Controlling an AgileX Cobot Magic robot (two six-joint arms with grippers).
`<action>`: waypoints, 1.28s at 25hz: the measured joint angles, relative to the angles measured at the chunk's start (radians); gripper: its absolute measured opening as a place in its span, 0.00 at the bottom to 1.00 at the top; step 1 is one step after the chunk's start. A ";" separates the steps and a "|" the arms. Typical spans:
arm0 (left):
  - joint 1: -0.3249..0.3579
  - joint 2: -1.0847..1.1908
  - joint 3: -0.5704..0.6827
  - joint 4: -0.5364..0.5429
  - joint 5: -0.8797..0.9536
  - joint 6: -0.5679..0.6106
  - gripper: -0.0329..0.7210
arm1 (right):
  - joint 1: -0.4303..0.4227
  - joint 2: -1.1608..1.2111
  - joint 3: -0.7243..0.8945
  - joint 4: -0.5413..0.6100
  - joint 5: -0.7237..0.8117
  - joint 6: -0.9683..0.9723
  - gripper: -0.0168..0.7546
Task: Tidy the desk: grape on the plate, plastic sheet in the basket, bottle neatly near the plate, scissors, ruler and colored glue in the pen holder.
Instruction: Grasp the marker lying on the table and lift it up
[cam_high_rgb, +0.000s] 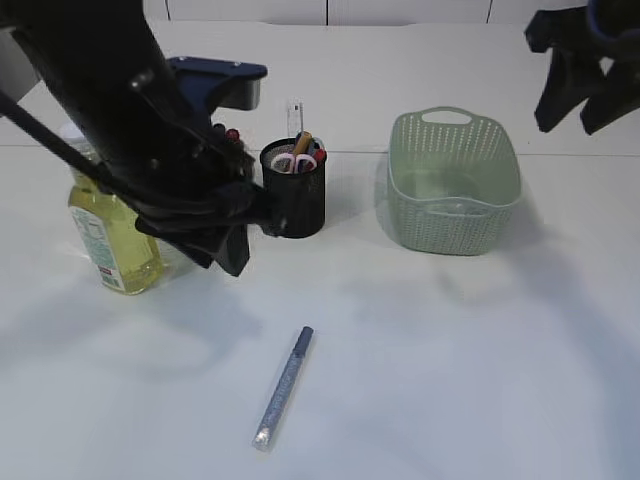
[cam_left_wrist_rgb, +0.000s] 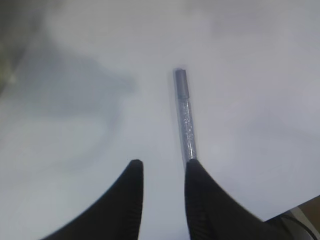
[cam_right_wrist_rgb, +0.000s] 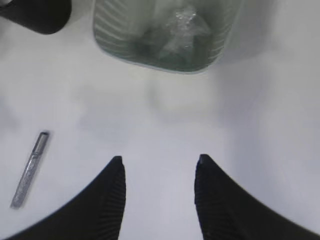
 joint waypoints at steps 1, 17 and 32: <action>0.000 0.012 -0.002 0.000 0.008 0.000 0.33 | -0.019 0.000 0.000 -0.002 0.000 0.000 0.49; 0.000 0.263 -0.008 -0.075 0.033 0.001 0.35 | -0.081 -0.023 0.207 -0.048 0.001 -0.023 0.49; -0.058 0.412 -0.120 -0.084 0.017 0.001 0.41 | -0.081 -0.025 0.209 -0.040 -0.002 -0.025 0.49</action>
